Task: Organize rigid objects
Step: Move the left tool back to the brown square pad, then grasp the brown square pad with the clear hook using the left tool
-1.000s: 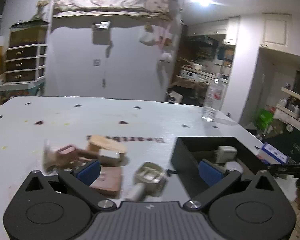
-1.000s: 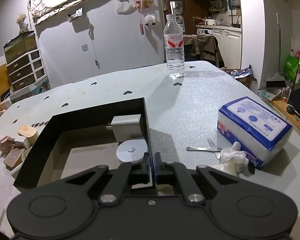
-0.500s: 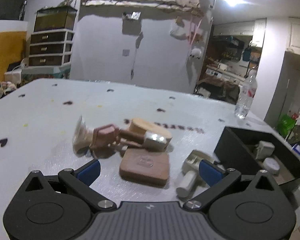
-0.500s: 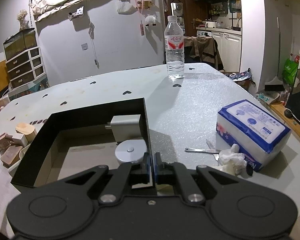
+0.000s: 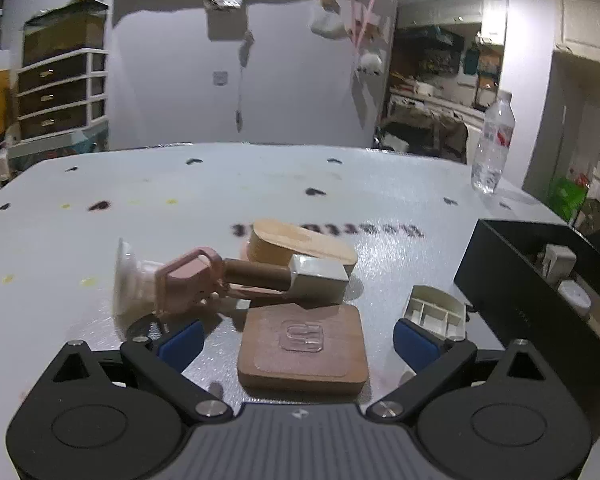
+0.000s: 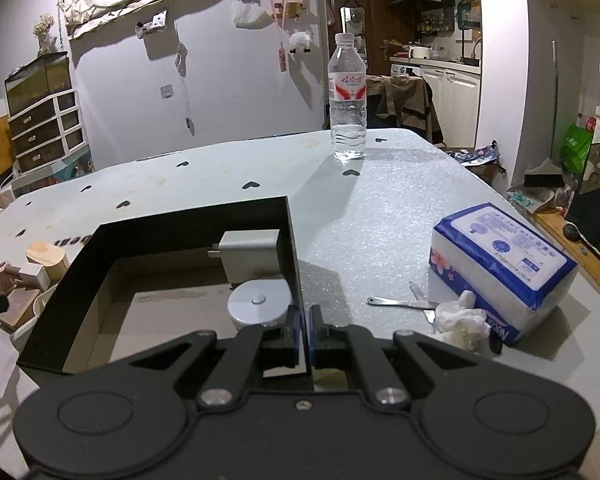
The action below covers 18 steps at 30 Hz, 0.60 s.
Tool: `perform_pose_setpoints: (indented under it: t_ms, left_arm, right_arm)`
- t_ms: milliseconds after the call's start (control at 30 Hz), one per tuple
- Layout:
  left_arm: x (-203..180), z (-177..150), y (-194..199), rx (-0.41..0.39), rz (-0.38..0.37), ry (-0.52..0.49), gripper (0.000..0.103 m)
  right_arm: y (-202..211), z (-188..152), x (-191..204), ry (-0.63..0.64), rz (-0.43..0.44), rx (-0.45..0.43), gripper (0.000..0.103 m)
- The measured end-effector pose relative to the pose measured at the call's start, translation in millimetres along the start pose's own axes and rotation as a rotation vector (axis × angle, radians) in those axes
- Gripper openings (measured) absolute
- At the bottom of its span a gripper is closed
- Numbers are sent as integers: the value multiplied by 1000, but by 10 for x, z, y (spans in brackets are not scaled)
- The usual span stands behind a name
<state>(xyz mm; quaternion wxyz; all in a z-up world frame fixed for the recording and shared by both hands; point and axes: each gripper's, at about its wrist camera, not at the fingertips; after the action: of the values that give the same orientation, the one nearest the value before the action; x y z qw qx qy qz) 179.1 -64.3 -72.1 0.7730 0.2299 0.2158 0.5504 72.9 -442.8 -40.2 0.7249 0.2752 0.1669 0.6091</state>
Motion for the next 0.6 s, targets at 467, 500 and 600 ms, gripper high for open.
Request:
perform_pose_setpoints:
  t_ms: [467,500,600]
  left_arm:
    - [21,-7,-287,36,-19,4,92]
    - [10,-3,-295,37,-15,1,92]
    - [-53,8,-320,46,7,-24,92]
  right_arm:
    - [1,-28,-6,-47,-13,-14,6]
    - [2,-29,-5,-50,-14,-14,6]
    - [3,-35,9,-55,-21,-18,7]
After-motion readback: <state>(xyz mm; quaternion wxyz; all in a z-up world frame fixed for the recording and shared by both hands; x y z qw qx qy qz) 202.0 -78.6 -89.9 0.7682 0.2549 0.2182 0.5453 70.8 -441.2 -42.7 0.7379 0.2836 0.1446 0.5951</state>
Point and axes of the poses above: each gripper's, at about its wrist camera, not at the fingertips, and y roughly against the way its jaws point, x to its left, z to its top, and after that the axes turned 2 degrees about x, right-handed
